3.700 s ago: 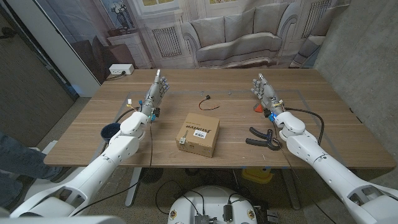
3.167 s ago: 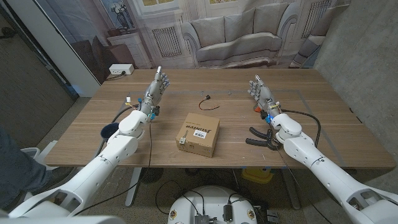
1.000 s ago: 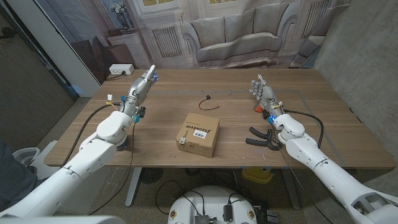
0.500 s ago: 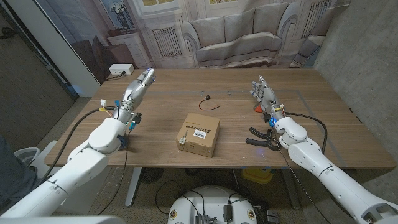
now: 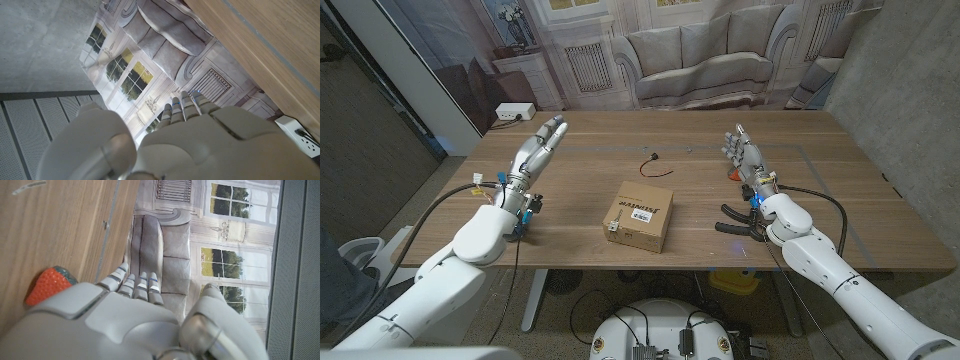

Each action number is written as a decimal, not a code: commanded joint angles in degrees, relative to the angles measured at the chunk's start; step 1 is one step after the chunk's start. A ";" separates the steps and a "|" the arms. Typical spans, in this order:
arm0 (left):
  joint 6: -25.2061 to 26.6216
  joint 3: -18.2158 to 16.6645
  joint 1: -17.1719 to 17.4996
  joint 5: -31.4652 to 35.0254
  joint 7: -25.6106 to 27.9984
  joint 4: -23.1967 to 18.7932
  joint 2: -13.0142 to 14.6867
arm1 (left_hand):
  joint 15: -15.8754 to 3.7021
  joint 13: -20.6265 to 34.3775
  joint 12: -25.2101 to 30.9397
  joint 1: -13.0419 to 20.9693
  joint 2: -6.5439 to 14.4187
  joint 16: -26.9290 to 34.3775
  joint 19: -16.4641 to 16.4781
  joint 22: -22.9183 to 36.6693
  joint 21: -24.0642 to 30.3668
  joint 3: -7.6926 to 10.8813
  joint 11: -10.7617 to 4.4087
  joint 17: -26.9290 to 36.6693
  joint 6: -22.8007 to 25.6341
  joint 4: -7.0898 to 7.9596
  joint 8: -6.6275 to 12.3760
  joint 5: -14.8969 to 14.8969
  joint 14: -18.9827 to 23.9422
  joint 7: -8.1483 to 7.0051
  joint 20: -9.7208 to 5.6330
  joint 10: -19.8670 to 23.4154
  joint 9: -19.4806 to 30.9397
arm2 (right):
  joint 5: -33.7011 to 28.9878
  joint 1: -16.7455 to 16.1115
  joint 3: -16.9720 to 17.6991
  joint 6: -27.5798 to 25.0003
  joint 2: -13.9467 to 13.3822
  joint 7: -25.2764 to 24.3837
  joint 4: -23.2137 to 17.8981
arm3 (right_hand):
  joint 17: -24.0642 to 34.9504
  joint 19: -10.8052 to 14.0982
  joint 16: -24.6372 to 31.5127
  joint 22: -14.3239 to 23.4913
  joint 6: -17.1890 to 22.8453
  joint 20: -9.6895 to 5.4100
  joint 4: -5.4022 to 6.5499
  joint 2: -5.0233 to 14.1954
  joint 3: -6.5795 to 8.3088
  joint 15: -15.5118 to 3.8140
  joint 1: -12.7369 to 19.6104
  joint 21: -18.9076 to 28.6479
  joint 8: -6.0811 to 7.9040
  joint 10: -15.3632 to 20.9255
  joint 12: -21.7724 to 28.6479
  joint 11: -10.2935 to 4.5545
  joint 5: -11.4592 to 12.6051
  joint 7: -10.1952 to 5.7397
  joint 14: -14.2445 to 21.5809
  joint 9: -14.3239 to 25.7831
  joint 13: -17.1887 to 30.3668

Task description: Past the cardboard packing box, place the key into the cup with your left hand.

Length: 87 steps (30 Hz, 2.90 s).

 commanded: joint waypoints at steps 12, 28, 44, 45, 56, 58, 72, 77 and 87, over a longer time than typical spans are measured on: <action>-8.61 -4.99 10.88 13.71 3.35 -3.23 -7.44 | 0.01 0.17 0.26 1.73 -0.03 0.68 2.50 0.30 0.89 0.02 -0.59 0.16 1.98 -0.83 0.44 0.05 2.26 -0.22 -0.61 1.60 0.19 | -0.93 -6.07 1.77 -0.01 -1.92 -3.94 -6.58 | 0.16 0.73 0.17 0.21 0.59 -1.83 -0.35 0.44 0.15 0.03 0.09 0.18 0.22 0.72 0.23 0.21 0.45 -0.23 0.65 0.33 0.26; -12.10 -9.96 18.34 34.15 13.01 -5.64 -18.25 | -2.35 0.19 0.90 4.40 0.09 0.90 3.10 0.31 0.64 0.32 -3.21 0.10 6.37 -2.20 1.33 0.43 5.40 -2.59 0.84 5.46 0.23 | -1.64 -7.19 1.61 0.86 -1.00 -5.11 -7.77 | 0.15 0.79 0.16 0.21 0.69 -1.75 -0.47 0.54 0.13 0.09 0.16 0.17 0.24 0.77 0.22 0.26 0.44 -0.27 0.76 0.33 0.27; -6.80 -9.87 24.53 56.31 25.47 -10.00 -24.67 | -4.43 0.25 0.55 9.90 0.55 0.47 3.38 0.26 0.34 1.77 -4.95 -0.04 10.71 -5.17 2.06 1.31 6.99 -5.58 2.87 7.16 0.29 | -1.20 -7.42 1.69 0.61 -0.98 -4.91 -7.82 | 0.17 0.76 0.13 0.21 0.69 -1.70 -0.53 0.57 0.03 0.22 0.09 0.12 0.22 0.78 0.20 0.23 0.41 -0.31 0.74 0.33 0.27; -6.12 -9.61 24.92 57.52 26.49 -10.21 -24.92 | -4.58 0.26 0.54 10.81 0.51 0.39 3.52 0.24 0.33 1.99 -5.27 -0.06 11.30 -5.70 2.16 1.43 7.09 -5.96 2.73 7.46 0.29 | -1.05 -7.31 1.70 0.81 -0.92 -4.60 -7.57 | 0.17 0.76 0.13 0.21 0.70 -1.70 -0.53 0.57 0.02 0.17 0.08 0.12 0.22 0.78 0.20 0.28 0.40 -0.30 0.73 0.33 0.27; 5.45 -6.47 28.57 68.05 33.42 -13.86 -24.61 | -5.53 0.39 -0.03 18.76 -0.09 -0.17 4.57 0.18 0.25 3.85 -7.07 -0.12 16.82 -10.36 3.20 2.19 7.30 -8.66 2.91 8.23 0.34 | -0.51 -5.97 1.07 1.67 0.05 -3.07 -5.79 | 0.19 0.70 0.13 0.21 0.75 -1.58 -0.56 0.57 -0.09 0.24 -0.01 0.07 0.22 0.78 0.18 0.33 0.39 -0.32 0.73 0.33 0.28; 8.35 -5.37 28.55 70.24 34.26 -14.47 -24.05 | -5.65 0.42 -0.17 20.25 -0.39 -0.26 4.71 0.18 0.22 4.12 -7.13 -0.13 17.85 -11.21 3.39 2.28 7.23 -9.35 3.06 8.22 0.35 | -0.37 -5.82 1.05 2.05 0.28 -2.82 -5.50 | 0.19 0.70 0.12 0.21 0.72 -1.59 -0.56 0.57 -0.11 0.27 -0.03 0.07 0.21 0.83 0.19 0.27 0.39 -0.37 0.73 0.34 0.28; 35.35 6.03 26.22 88.44 34.09 -17.16 -18.02 | -6.90 0.53 -0.40 26.03 -1.05 -0.27 4.37 0.19 -0.15 5.18 -8.19 -0.16 21.36 -13.29 3.67 2.41 7.77 -10.48 1.47 8.69 0.45 | 1.65 -5.11 2.22 3.64 0.32 -0.53 -3.92 | 0.22 0.71 0.18 0.21 0.85 -1.54 -0.55 0.55 -0.26 0.26 -0.21 0.05 0.24 0.93 0.22 0.48 0.37 -0.44 0.86 0.34 0.28; 41.75 9.24 26.37 90.52 34.32 -17.82 -15.22 | -6.75 0.56 -0.50 27.10 -1.07 -0.32 4.14 0.19 -0.25 5.34 -7.71 -0.14 22.05 -13.32 3.63 2.32 7.78 -10.65 2.03 8.65 0.50 | 2.26 -4.93 2.47 3.50 0.18 -0.07 -3.71 | 0.24 0.69 0.18 0.22 0.81 -1.53 -0.52 0.57 -0.31 0.29 -0.30 0.04 0.22 0.91 0.20 0.46 0.37 -0.48 0.86 0.34 0.28; 54.86 14.82 26.86 98.42 32.36 -18.10 -10.77 | -8.01 0.58 -0.79 29.64 -1.54 -0.54 3.32 0.13 -0.50 5.55 -8.24 -0.20 24.52 -13.37 3.83 1.95 7.49 -12.36 0.77 8.31 0.57 | 3.91 -3.71 2.24 4.02 0.84 2.30 -2.63 | 0.27 0.66 0.18 0.22 0.93 -1.52 -0.49 0.55 -0.45 0.31 -0.49 0.02 0.25 1.06 0.25 0.46 0.36 -0.50 0.87 0.35 0.29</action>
